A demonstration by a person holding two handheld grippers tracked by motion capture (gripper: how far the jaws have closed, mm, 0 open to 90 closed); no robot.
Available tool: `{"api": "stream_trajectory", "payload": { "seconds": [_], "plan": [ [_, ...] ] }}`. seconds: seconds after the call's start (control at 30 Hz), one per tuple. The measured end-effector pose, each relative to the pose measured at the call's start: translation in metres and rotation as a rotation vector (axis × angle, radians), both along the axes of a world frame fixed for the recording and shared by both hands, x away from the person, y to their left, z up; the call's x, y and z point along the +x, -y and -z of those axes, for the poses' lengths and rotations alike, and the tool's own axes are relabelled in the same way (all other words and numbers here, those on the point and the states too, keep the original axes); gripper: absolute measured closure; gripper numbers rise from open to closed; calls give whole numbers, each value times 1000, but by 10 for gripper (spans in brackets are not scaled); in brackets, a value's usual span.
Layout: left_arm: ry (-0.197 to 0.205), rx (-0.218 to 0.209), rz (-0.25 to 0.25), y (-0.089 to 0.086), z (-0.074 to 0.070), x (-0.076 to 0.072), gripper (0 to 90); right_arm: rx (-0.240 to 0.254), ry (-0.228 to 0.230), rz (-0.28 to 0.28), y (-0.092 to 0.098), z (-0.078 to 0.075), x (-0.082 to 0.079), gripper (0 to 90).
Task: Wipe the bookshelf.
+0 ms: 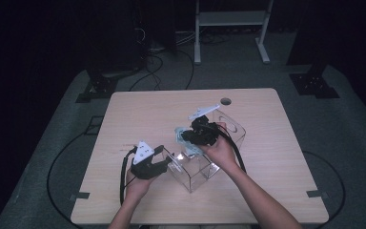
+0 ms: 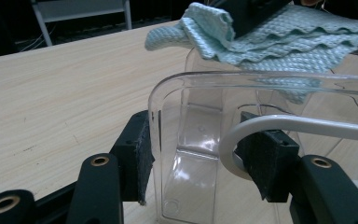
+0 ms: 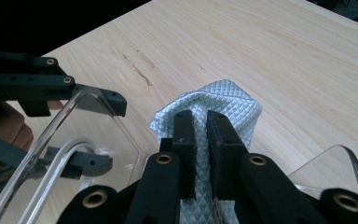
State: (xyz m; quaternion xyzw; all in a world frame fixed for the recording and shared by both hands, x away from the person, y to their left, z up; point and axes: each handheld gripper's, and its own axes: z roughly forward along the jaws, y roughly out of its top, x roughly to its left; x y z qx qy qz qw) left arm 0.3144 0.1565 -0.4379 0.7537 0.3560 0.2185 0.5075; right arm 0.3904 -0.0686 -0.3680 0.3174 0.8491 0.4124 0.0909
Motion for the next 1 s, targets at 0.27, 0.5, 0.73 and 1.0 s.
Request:
{"api": "stream_trajectory", "payload": {
  "seconds": [0.27,0.5,0.73,1.0],
  "plan": [
    [0,0,0,0,0,0,457,20,49,-21,27,-5,-32,822],
    [-6,1,-3,1,1,0,444,101,128,-28,78,-12,-79,823],
    [-7,0,-5,2,1,1,444,125,141,61,128,7,-108,822],
    [-11,-8,-4,3,2,2,450,184,85,192,166,43,-87,821]
  ]
}}
